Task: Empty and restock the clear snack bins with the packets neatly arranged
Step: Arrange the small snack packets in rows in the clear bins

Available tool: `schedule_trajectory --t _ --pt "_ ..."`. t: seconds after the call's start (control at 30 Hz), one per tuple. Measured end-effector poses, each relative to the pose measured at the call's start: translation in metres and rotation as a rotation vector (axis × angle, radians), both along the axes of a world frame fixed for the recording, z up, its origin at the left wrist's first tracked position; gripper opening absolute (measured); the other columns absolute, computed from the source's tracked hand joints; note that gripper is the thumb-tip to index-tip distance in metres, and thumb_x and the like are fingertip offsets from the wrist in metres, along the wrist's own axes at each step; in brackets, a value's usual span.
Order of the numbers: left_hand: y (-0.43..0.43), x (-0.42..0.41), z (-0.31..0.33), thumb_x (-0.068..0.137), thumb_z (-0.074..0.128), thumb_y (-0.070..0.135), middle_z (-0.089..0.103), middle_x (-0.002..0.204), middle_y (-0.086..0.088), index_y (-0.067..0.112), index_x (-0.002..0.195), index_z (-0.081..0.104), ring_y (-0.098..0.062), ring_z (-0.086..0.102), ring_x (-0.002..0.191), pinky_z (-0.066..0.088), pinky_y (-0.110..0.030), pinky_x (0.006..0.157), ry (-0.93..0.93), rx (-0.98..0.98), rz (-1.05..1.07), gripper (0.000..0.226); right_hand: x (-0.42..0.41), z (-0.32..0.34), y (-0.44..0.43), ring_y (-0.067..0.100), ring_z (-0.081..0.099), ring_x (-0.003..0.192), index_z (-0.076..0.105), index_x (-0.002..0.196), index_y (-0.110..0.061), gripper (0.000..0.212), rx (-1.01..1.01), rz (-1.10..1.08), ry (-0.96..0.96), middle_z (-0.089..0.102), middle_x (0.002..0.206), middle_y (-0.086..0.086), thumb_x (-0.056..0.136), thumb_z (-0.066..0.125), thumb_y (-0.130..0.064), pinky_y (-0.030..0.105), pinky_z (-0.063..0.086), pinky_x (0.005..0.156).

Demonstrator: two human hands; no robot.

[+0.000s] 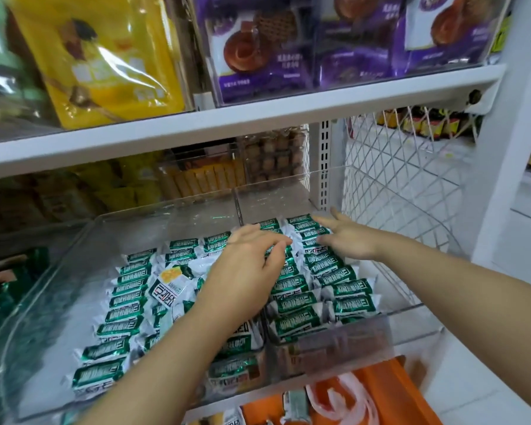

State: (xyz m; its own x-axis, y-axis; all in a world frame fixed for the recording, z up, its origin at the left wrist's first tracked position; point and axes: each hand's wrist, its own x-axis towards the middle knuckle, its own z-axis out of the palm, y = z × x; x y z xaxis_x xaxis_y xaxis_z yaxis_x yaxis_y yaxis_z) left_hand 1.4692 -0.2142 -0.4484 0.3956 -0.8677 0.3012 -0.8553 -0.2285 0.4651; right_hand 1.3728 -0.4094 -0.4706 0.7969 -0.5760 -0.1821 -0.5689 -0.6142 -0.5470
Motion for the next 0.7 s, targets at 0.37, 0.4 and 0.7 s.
schedule_trajectory --t 0.37,0.4,0.7 --pt "-0.001 -0.003 0.001 0.101 0.035 0.033 0.056 0.128 0.016 0.031 0.125 0.06 -0.003 0.023 0.135 0.025 -0.02 0.096 0.029 0.001 0.022 0.034 0.01 -0.017 -0.004 0.023 0.051 0.122 0.055 0.133 -0.018 0.041 0.059 -0.096 -0.087 0.045 0.145 0.007 0.093 0.06 -0.013 0.02 0.035 0.089" --pt "-0.001 -0.003 0.001 0.101 0.035 0.033 0.056 0.128 0.016 0.031 0.125 0.06 -0.002 0.023 0.135 0.024 -0.019 0.094 0.031 0.002 0.023 0.035 0.011 -0.017 -0.004 0.024 0.053 0.118 0.057 0.131 -0.017 0.041 0.06 -0.113 -0.112 0.047 0.143 0.008 0.091 0.063 -0.011 0.019 0.037 0.085" --pt "-0.001 -0.002 0.001 0.102 0.033 0.032 0.057 0.126 0.017 0.031 0.122 0.061 -0.002 0.022 0.136 0.023 -0.018 0.09 0.025 0.024 0.025 0.035 -0.014 0.005 0.01 0.02 0.008 0.147 0.018 0.15 -0.037 0.068 -0.026 0.197 0.109 0.0 0.161 -0.001 0.094 0.055 -0.041 0.036 0.01 0.117"
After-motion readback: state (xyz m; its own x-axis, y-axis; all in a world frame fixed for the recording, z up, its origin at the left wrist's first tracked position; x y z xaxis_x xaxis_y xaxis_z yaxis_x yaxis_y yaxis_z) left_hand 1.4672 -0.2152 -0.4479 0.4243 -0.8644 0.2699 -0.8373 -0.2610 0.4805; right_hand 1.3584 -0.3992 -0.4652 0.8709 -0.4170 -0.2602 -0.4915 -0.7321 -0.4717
